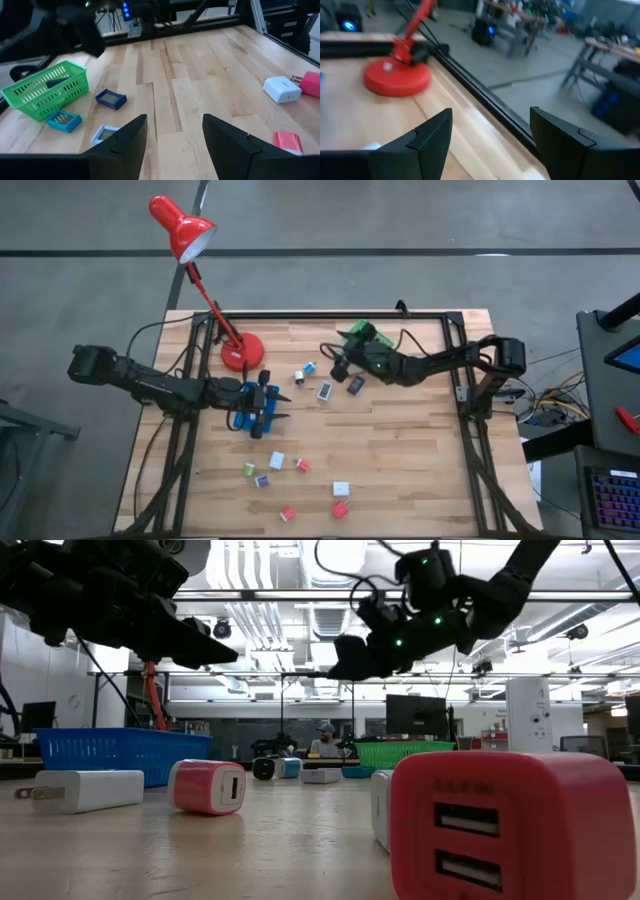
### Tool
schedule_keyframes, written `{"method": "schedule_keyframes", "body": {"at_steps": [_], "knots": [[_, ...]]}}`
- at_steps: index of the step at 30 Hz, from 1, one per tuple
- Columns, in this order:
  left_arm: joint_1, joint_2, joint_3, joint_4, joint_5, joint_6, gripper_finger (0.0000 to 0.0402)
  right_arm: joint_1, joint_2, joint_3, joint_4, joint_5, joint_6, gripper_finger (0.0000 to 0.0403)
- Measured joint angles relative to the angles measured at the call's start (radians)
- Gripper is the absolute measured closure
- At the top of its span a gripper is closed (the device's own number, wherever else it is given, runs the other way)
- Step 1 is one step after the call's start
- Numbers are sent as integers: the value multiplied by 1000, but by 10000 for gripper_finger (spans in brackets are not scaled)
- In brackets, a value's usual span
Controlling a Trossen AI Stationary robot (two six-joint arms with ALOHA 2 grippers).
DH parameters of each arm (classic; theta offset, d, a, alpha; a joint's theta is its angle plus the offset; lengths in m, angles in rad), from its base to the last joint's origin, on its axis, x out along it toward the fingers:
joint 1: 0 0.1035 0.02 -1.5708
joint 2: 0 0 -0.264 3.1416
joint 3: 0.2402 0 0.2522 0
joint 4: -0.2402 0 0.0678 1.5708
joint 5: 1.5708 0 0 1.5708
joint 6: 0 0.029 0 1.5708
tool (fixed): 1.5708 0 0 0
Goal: Pick & Place Office items
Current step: Put the top pink white charger adapter into the blue basket
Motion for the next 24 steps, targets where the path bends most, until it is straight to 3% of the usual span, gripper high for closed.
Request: {"method": "schedule_keyframes", "body": {"at_steps": [7, 14, 24], "knots": [[0, 0, 0, -34, 67, -17, 207, 83, -1, -19, 56, 0, -55, 138], [-4, 0, 33, -118, 200, -53, 207, 188, -1, -19, 84, 0, -115, 138], [-81, 0, 83, -205, 206, -70, 207, 339, -1, -27, 245, 23, -251, 138]]}}
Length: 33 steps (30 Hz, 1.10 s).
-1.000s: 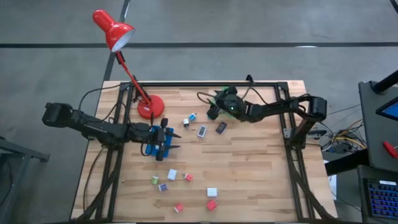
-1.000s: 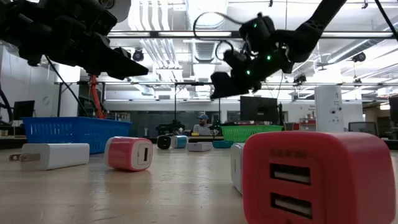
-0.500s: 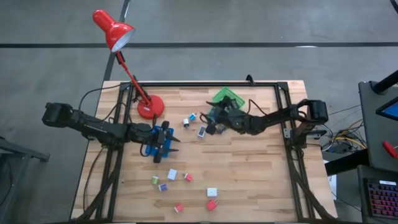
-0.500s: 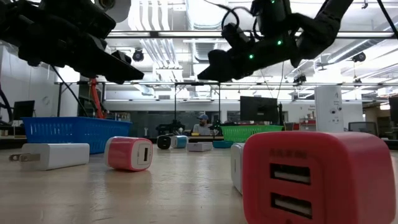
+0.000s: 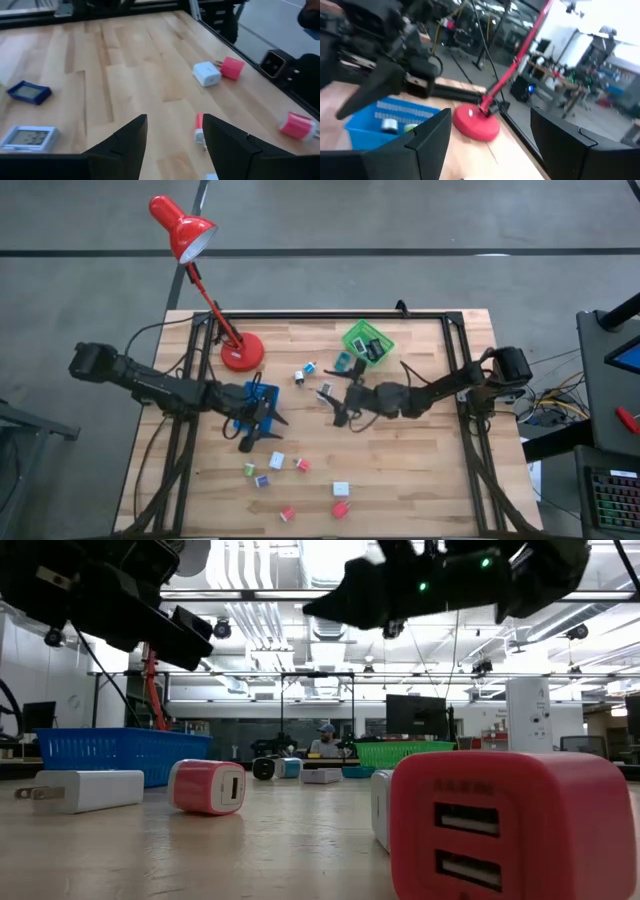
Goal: Pick & Place Office items
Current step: Put the top pink white charger adapter into the blue basket
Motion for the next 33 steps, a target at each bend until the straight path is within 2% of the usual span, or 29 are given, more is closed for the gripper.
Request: {"method": "schedule_keyframes", "body": {"at_steps": [6, 14, 19, 25, 33], "knots": [[-40, 0, 3, -17, 0, -31, 207, 79, 0, -27, 101, -1, -30, 138], [-48, 1, 3, -19, -9, -41, 207, 168, -84, -109, 82, 0, 11, 138], [-48, 1, 2, -19, -9, -41, 207, 205, -219, -211, 23, -4, 90, 138], [-48, 2, 8, -19, -11, -41, 207, 207, -426, -333, -90, -159, 224, 140], [-48, 2, 11, -19, -11, -58, 207, 208, -647, -496, -98, -216, 248, 154]]}}
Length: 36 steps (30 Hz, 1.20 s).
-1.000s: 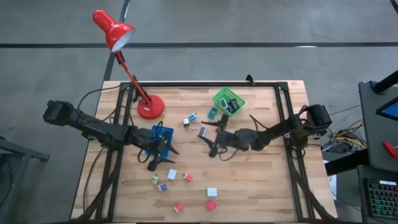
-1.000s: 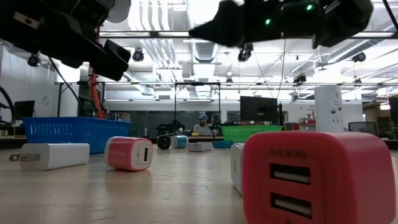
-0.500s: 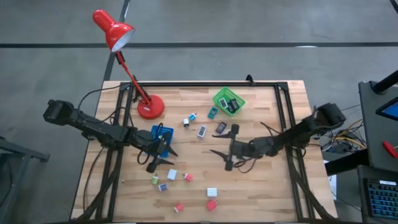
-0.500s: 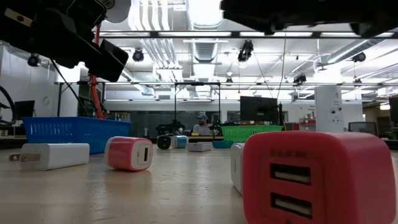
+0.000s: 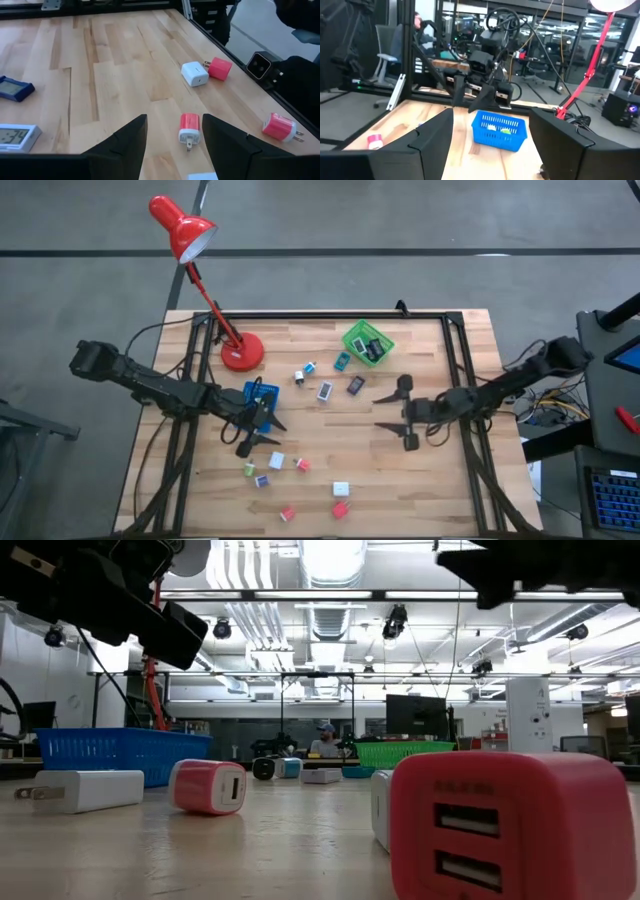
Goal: Pick & Place Office items
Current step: Put the top pink white charger adapter into the blue basket
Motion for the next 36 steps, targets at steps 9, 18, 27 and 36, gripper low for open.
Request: {"method": "schedule_keyframes", "body": {"at_steps": [9, 18, 27, 36], "knots": [[-1, 1, -1, -7, -1, -16, 207, 0, -127, -133, 5, -3, 50, 161], [-2, 35, 3, -8, -3, -32, 207, -1, -164, -252, 59, 5, 75, 170], [-36, 283, 172, -119, 1, -31, 207, -2, -176, -251, 40, 9, 73, 179], [-105, 449, 417, -378, 3, 42, 207, -1, -178, -251, 0, 34, 76, 179]]}}
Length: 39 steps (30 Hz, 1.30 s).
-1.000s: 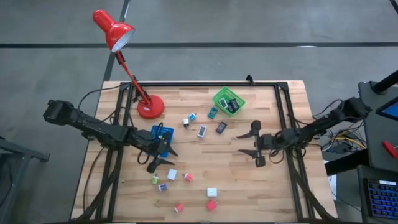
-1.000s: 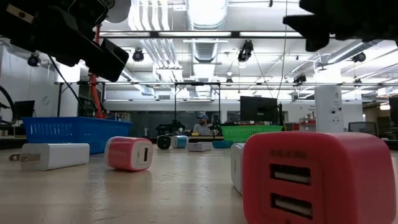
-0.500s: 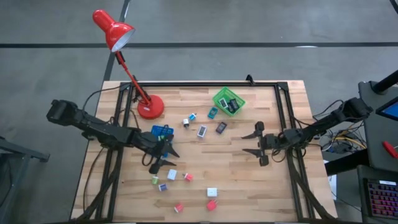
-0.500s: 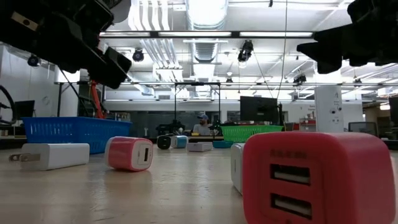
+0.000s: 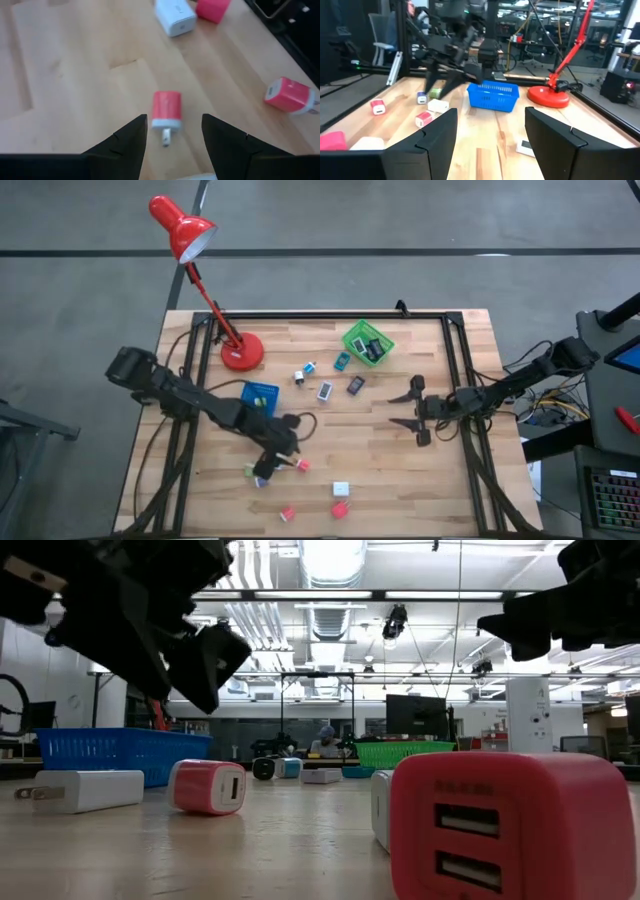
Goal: Pick & Place Office items
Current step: Put the top pink white charger adapter into the blue basket
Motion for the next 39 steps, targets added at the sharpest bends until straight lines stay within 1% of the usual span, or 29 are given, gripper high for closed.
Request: {"method": "schedule_keyframes", "body": {"at_steps": [4, 8, 13, 15, 25, 39], "knots": [[-32, 48, 81, -70, 1, 14, 207, 0, 0, 0, -4, 8, 7, 179], [-53, 106, 132, -97, 0, 20, 207, 0, 0, 0, -5, 9, 15, 179], [-54, 173, 167, -137, -66, 35, 207, 0, 0, 0, -3, 9, 26, 179], [-54, 189, 173, -139, -82, 39, 206, 0, 0, 0, -3, 9, 29, 179], [-54, 230, 189, -118, -82, 42, 206, 0, 0, 0, -4, 22, 30, 179], [-54, 246, 186, -84, -81, 11, 206, 0, 1, 0, -5, 27, 30, 179]]}}
